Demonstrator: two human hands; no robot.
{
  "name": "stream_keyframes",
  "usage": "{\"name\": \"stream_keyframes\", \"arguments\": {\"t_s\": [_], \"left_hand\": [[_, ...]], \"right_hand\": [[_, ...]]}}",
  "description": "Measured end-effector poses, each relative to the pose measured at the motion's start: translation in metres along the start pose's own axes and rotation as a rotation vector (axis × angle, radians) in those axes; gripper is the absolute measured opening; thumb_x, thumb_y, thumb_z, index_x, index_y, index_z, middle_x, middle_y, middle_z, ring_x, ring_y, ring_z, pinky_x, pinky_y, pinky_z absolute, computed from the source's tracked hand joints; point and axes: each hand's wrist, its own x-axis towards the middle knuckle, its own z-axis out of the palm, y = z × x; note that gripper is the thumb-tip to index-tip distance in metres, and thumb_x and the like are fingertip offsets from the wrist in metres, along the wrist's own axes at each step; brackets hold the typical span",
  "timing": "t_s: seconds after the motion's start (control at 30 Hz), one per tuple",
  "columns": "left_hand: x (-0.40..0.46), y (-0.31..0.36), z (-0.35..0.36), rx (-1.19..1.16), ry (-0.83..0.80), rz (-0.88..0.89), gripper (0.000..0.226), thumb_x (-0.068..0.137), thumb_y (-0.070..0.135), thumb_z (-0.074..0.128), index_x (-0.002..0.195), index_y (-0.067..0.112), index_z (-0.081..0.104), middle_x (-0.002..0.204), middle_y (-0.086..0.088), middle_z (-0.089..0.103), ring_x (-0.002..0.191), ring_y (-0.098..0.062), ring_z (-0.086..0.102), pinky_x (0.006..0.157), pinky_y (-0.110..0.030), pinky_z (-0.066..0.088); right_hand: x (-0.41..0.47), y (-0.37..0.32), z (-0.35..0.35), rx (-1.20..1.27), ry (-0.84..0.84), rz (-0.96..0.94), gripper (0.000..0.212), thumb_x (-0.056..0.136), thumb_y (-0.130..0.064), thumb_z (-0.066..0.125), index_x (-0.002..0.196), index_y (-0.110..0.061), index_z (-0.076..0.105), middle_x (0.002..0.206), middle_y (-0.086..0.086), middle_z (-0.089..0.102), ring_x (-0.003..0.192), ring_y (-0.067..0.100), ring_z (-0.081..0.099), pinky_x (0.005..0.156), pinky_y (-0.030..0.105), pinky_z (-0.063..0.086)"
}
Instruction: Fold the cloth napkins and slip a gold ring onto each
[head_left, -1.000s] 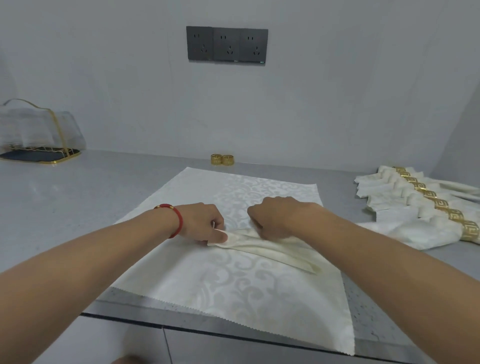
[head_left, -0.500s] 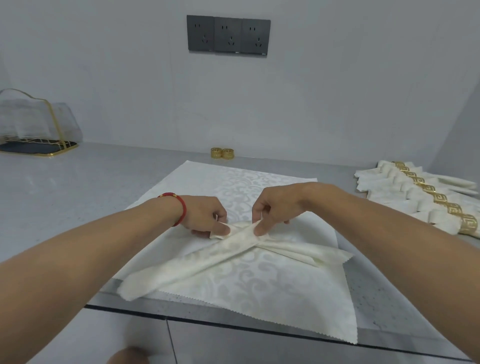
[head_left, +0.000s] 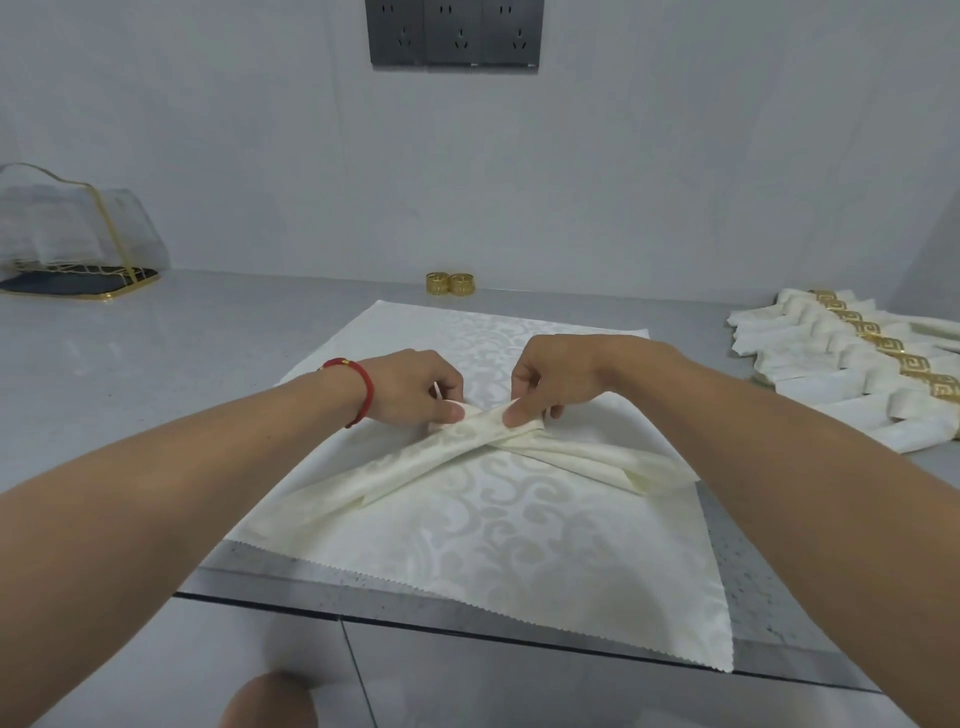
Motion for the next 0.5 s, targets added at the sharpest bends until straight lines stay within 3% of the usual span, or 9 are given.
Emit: {"name": "stream_keyframes", "arguments": {"t_s": [0.13, 0.23, 0.3, 0.37, 0.5], "left_hand": [[0.001, -0.003, 0.005, -0.098, 0.069, -0.041, 0.014, 0.093, 0.034, 0.066, 0.088, 0.022, 0.072, 0.068, 0.019, 0.064, 0.062, 0.002, 0.058, 0.061, -0.014, 0.042], [-0.002, 0.003, 0.006, -0.219, 0.020, -0.091, 0.027, 0.088, 0.052, 0.066, 0.092, 0.027, 0.072, 0.079, 0.015, 0.066, 0.067, -0.006, 0.059, 0.068, -0.021, 0.047], [-0.001, 0.008, 0.009, -0.075, 0.044, -0.073, 0.031, 0.085, 0.058, 0.067, 0.099, 0.031, 0.070, 0.092, 0.015, 0.065, 0.082, -0.007, 0.060, 0.073, -0.024, 0.045], [0.001, 0.014, 0.016, 0.066, 0.111, -0.014, 0.032, 0.085, 0.047, 0.071, 0.106, 0.024, 0.071, 0.099, 0.009, 0.067, 0.089, -0.011, 0.060, 0.071, -0.022, 0.044], [0.004, 0.020, 0.016, 0.088, 0.144, -0.020, 0.028, 0.083, 0.038, 0.072, 0.100, 0.016, 0.072, 0.081, 0.006, 0.065, 0.067, -0.004, 0.056, 0.058, -0.022, 0.045]], "right_hand": [[0.002, 0.003, 0.004, 0.023, 0.009, 0.012, 0.036, 0.079, -0.051, 0.082, 0.089, -0.017, 0.079, 0.093, 0.001, 0.079, 0.084, 0.017, 0.076, 0.082, 0.027, 0.059], [0.003, 0.002, 0.005, -0.003, 0.047, 0.008, 0.034, 0.078, -0.052, 0.083, 0.092, -0.022, 0.076, 0.091, 0.001, 0.079, 0.075, 0.012, 0.073, 0.074, 0.025, 0.055], [0.004, 0.000, 0.007, -0.015, 0.068, -0.001, 0.033, 0.075, -0.053, 0.084, 0.094, -0.032, 0.068, 0.095, 0.000, 0.077, 0.080, 0.017, 0.075, 0.080, 0.032, 0.058], [0.000, -0.001, 0.012, -0.025, 0.091, -0.033, 0.028, 0.078, -0.048, 0.082, 0.096, -0.036, 0.063, 0.102, -0.001, 0.072, 0.088, 0.020, 0.073, 0.085, 0.036, 0.057], [-0.016, -0.006, 0.029, -0.095, 0.311, -0.272, 0.025, 0.086, -0.038, 0.075, 0.106, -0.033, 0.061, 0.108, -0.010, 0.061, 0.099, 0.015, 0.060, 0.087, 0.037, 0.051]]}}
